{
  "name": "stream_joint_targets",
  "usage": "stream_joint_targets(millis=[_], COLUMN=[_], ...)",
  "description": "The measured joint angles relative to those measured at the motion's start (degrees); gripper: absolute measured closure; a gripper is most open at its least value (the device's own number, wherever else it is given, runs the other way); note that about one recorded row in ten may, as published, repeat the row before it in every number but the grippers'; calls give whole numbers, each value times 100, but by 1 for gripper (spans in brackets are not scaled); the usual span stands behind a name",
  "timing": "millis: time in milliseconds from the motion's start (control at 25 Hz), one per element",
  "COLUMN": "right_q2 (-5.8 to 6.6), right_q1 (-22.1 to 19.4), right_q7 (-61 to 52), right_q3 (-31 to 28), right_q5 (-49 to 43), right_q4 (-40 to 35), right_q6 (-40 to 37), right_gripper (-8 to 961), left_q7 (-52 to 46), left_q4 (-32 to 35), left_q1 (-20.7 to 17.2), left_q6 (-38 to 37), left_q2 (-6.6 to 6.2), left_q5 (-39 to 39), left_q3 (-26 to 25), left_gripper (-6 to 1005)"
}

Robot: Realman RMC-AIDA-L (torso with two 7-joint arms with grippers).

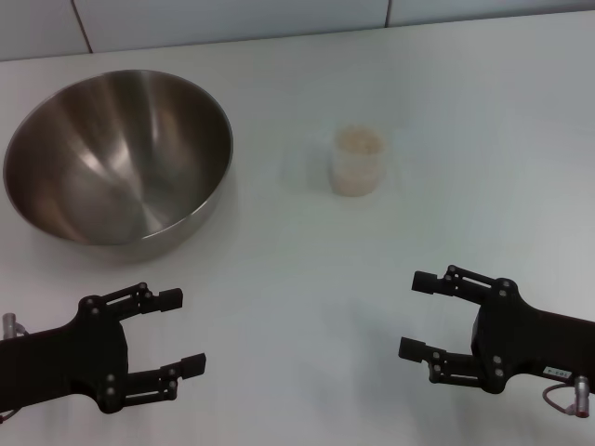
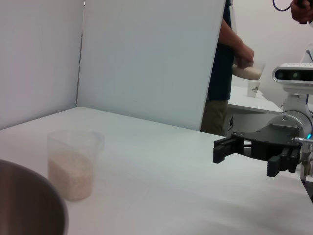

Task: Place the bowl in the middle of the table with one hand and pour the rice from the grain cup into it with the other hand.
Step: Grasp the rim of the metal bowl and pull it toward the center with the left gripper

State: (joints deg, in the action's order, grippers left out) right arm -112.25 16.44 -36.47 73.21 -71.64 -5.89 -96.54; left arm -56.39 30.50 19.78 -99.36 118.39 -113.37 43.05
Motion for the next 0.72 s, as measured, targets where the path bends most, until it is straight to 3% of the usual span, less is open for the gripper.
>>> stream_joint_targets(millis=[360, 560, 720], right_q2=[-8, -8, -8], right_q1=[-9, -7, -4], right_q7=[-1, -17, -25], right_q3=[0, 6, 21], right_q5=[0, 0, 0], right_q4=[0, 0, 0], right_q6=[11, 33, 38], right_gripper=[156, 156, 156], left_q7=[35, 34, -1168], left_q4=[0, -5, 344], left_q1=[-1, -123, -41], left_q6=[-22, 48, 713], left_q2=[0, 9, 0], left_q5=[6, 1028, 1639], left_q3=[-23, -641, -1125], left_gripper=[200, 206, 211])
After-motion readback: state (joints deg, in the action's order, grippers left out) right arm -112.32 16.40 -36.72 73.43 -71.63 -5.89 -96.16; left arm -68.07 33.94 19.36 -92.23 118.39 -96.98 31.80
